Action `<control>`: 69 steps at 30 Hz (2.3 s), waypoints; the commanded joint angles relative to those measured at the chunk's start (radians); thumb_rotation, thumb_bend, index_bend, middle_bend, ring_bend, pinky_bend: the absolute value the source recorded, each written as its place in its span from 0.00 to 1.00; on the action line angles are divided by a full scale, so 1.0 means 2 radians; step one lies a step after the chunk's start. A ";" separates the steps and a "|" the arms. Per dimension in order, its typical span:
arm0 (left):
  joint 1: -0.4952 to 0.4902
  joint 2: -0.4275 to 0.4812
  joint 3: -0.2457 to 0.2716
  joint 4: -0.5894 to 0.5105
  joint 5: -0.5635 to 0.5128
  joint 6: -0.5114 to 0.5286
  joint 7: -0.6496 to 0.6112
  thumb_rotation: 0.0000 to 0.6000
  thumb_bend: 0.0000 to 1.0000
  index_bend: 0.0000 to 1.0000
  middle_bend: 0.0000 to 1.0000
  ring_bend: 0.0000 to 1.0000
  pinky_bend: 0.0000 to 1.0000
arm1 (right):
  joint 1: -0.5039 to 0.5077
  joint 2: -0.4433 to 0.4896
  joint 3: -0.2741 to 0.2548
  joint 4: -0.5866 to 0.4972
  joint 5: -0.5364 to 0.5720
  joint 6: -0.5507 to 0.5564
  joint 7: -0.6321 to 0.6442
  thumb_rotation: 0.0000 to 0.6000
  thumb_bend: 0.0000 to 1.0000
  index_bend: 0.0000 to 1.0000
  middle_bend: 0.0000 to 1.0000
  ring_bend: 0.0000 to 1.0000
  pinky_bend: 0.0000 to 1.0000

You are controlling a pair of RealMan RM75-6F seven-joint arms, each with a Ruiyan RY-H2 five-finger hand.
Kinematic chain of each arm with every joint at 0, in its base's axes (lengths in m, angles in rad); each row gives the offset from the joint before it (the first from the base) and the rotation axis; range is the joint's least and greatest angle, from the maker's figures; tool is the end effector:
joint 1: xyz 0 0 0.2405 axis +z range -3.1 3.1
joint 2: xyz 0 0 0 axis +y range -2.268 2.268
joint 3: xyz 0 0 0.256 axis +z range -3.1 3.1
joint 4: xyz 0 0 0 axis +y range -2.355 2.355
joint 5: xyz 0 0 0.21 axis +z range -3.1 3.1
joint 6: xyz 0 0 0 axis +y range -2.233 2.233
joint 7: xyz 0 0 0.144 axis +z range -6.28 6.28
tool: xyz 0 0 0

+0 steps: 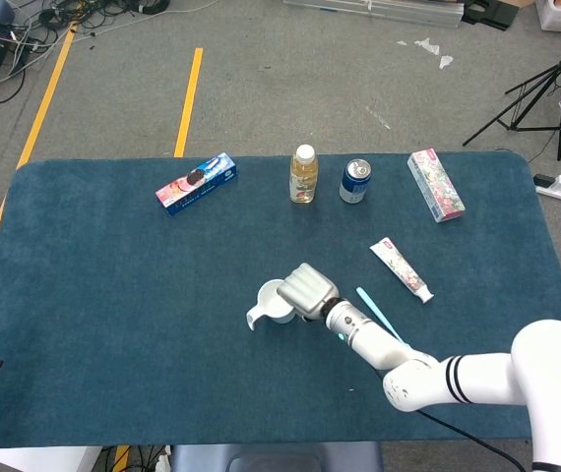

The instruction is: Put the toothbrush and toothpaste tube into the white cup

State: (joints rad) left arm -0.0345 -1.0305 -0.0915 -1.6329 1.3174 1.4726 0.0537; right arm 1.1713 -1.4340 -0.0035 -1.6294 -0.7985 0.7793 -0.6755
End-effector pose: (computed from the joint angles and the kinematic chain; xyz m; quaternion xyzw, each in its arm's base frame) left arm -0.3419 0.1707 0.2014 -0.5401 -0.3955 -0.3180 0.6713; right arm -0.0698 -0.3488 -0.0308 0.8891 -0.2140 0.2218 0.3384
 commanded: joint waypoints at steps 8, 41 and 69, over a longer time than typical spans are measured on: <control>-0.001 -0.002 0.000 0.001 -0.002 -0.003 0.007 1.00 0.00 0.47 0.25 0.25 0.31 | -0.035 0.028 -0.019 -0.024 -0.066 0.031 0.022 1.00 0.34 0.65 0.99 1.00 1.00; -0.013 -0.019 0.005 0.007 -0.008 -0.022 0.040 1.00 0.00 0.47 0.25 0.25 0.31 | -0.229 0.056 -0.099 0.046 -0.380 0.171 0.211 1.00 0.34 0.65 0.99 1.00 1.00; -0.017 -0.023 0.006 0.009 -0.012 -0.029 0.048 1.00 0.00 0.47 0.25 0.25 0.31 | -0.323 0.003 -0.099 0.187 -0.479 0.282 0.443 1.00 0.34 0.66 0.99 1.00 1.00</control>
State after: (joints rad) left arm -0.0681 -1.0769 -0.0791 -1.6141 1.2940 1.4153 0.1488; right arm 0.5321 -1.4253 -0.2013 -1.2616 -1.7510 1.3375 0.2028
